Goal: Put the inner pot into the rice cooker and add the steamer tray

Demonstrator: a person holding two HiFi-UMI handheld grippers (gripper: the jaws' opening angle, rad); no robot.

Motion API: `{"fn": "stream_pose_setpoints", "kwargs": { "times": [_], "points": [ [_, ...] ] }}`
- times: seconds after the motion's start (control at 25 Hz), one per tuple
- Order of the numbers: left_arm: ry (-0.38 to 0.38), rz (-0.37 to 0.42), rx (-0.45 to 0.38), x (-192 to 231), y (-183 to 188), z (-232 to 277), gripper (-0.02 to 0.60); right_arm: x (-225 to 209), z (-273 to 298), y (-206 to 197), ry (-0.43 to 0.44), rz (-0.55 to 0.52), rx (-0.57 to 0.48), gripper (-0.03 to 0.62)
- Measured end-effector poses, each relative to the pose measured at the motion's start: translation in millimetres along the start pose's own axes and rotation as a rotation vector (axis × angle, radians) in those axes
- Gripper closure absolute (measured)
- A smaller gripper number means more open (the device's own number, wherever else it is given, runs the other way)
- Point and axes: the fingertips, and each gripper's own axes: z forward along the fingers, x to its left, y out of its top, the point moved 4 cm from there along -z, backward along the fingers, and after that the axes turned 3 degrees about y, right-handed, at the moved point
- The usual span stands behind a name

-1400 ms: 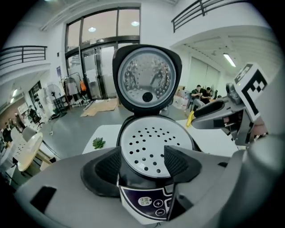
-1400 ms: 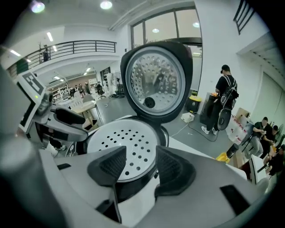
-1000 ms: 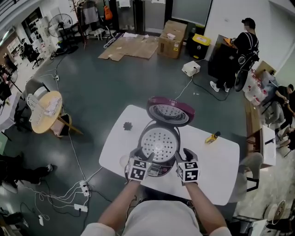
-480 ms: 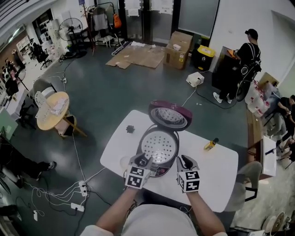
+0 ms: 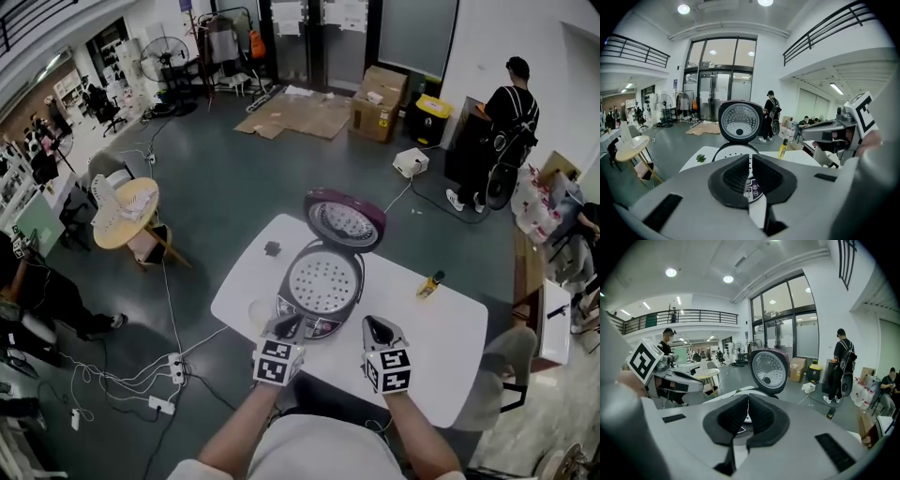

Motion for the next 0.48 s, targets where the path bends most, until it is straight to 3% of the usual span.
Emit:
{"fn": "stream_pose_setpoints", "kwargs": {
  "times": [0.48],
  "points": [
    [0.024, -0.042, -0.116, -27.9, -2.4, -65.9, 0.568, 17.5, -55.3, -0.4, 0.082, -0.003, -0.056, 0.582]
  ]
}}
